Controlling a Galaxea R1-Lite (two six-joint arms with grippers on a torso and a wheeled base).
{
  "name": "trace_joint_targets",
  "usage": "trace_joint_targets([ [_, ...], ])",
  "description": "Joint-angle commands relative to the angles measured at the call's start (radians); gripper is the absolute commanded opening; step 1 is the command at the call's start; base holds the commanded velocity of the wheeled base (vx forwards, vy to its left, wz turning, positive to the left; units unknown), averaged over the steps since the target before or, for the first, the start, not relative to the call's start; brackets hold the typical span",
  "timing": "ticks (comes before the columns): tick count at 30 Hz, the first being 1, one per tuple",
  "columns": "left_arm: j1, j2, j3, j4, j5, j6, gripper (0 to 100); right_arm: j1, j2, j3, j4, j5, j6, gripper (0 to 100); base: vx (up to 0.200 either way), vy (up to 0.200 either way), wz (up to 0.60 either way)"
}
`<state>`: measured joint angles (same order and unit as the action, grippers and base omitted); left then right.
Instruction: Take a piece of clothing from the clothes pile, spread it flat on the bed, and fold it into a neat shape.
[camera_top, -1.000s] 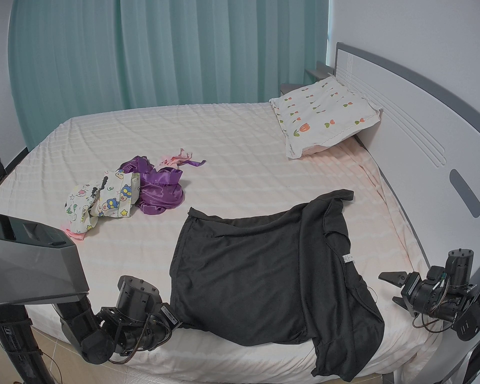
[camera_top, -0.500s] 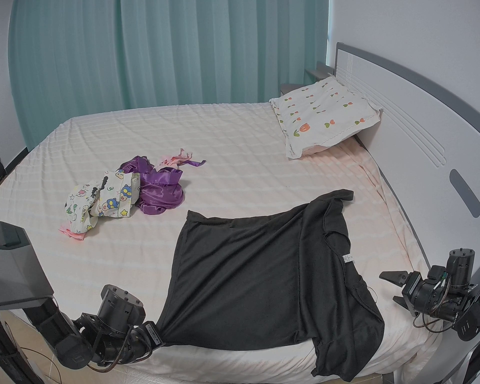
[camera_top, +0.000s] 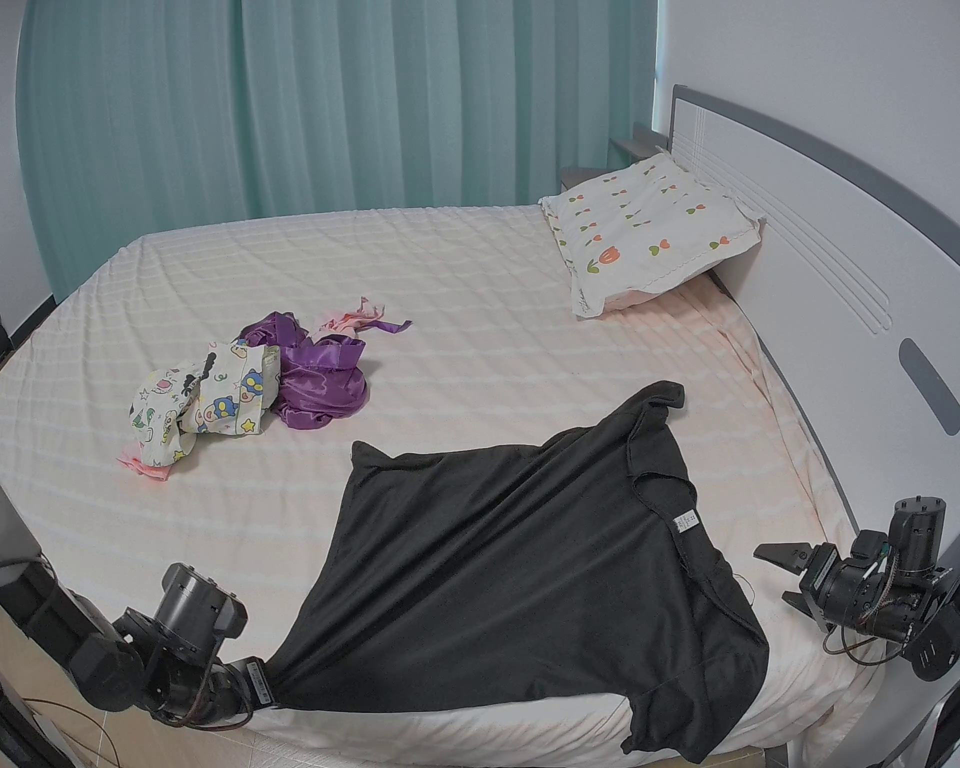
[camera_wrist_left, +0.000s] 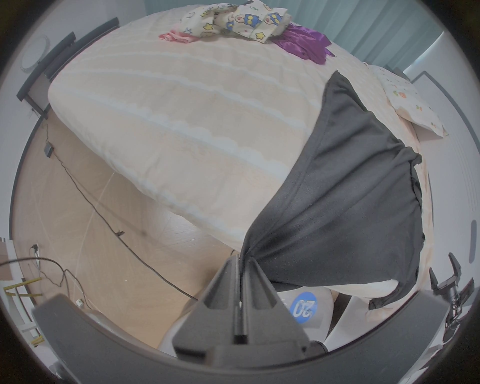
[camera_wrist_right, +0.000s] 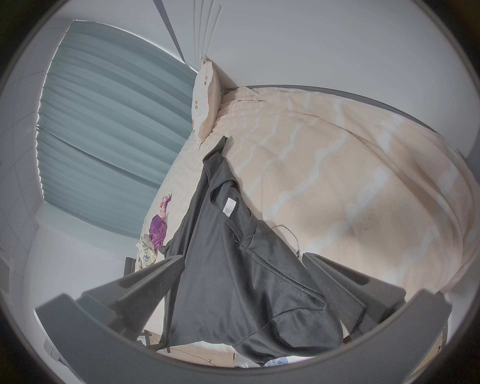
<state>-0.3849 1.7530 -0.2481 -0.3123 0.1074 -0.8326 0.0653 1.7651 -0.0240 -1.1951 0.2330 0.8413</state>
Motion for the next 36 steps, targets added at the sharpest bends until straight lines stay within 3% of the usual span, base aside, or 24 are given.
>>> trace_joint_targets([
  [1,0.13,-0.058,-0.017,0.047,-0.002,0.081,0,0.008,0.079,-0.063,-0.003,-0.001,-0.027,100,0.0,0.0,0.0],
  [12,0.25,-0.058,-0.037,0.09,-0.005,0.174,0,0.022,0.283,-0.292,0.0,-0.004,-0.08,100,0.0,0.0,0.0],
  [21,0.258,-0.058,-0.051,0.084,-0.071,0.171,0,0.074,0.292,-0.35,0.012,-0.006,-0.11,100,0.0,0.0,0.0],
  [22,0.258,-0.058,-0.051,0.084,-0.072,0.171,100,0.08,0.297,-0.35,0.012,-0.006,-0.116,100,0.0,0.0,0.0],
  [27,0.258,-0.064,-0.053,0.079,-0.083,0.173,100,0.083,0.315,-0.382,0.012,-0.007,-0.142,100,0.0,0.0,0.0],
  [30,0.273,-0.079,-0.089,0.076,-0.134,0.151,100,0.105,0.321,-0.405,0.022,-0.029,-0.166,100,0.0,0.0,0.0],
  [36,0.296,-0.081,-0.177,0.072,-0.222,-0.02,100,0.195,0.412,-0.525,0.097,-0.259,-0.225,100,0.0,0.0,0.0],
])
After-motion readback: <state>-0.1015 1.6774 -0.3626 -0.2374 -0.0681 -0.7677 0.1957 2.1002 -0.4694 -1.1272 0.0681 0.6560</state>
